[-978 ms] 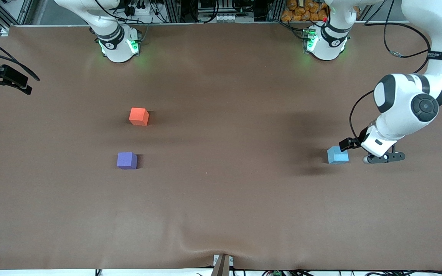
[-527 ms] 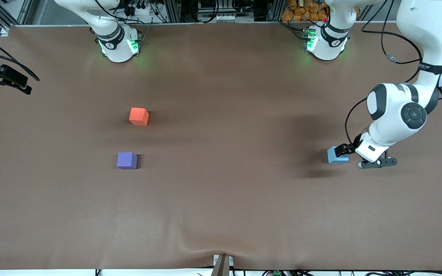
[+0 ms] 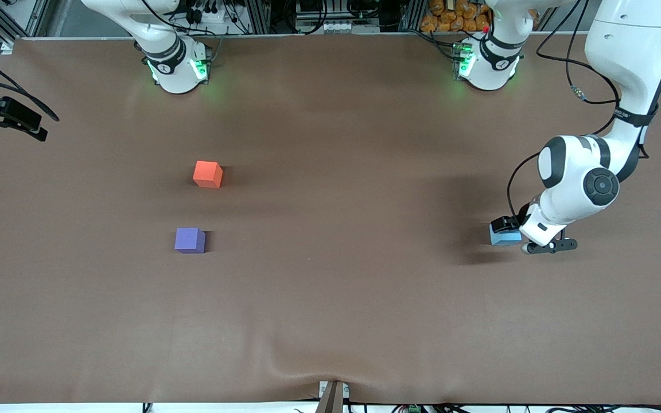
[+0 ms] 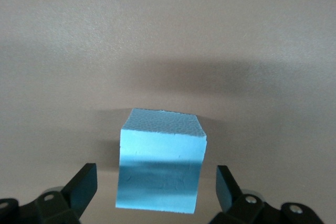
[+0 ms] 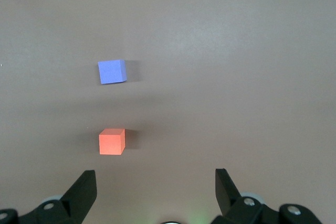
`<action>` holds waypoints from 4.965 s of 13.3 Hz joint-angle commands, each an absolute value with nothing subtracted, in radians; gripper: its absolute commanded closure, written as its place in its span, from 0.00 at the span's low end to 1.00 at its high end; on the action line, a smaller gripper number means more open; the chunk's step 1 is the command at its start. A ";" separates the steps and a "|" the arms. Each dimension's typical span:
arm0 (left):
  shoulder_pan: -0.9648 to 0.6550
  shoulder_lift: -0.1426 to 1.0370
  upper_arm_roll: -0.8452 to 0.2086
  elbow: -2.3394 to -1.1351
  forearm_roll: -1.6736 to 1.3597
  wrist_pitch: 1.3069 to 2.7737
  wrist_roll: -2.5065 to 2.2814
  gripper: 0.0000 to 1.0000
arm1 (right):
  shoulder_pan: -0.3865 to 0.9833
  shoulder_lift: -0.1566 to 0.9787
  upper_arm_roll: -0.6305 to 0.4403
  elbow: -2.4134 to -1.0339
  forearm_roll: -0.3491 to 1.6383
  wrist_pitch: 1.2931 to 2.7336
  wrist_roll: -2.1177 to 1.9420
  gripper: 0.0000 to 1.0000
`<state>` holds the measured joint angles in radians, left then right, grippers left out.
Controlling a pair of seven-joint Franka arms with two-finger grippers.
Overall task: Place blue block between orange and purple blocks
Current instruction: 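Lower the left gripper and close it on the light-blue cube, then carry the light-blue cube with the left gripper toward the table middle, then set down the blue cube with the left gripper while the right gripper approaches, then grasp the blue cube with the right gripper while the left gripper withdraws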
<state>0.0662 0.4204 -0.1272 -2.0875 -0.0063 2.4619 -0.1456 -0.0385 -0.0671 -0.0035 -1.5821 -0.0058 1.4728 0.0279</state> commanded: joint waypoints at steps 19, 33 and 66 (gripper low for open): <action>-0.127 0.451 -0.433 -1.811 -0.025 2.237 -0.501 1.00 | -0.055 -0.091 0.003 -1.595 0.014 1.468 0.023 0.00; -0.736 0.885 -0.276 -1.238 0.057 2.290 -0.813 1.00 | -0.055 -0.043 0.003 -1.569 0.012 1.473 0.025 0.00; -0.267 0.193 -0.133 -1.279 0.029 1.461 -0.565 0.00 | 0.535 0.397 0.009 -1.919 0.210 2.299 0.884 0.00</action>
<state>-0.3149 0.2477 -0.1286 -1.2391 0.0339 1.4875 -0.6161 0.4998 0.3382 0.0197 -1.9219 0.1951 2.2332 0.8459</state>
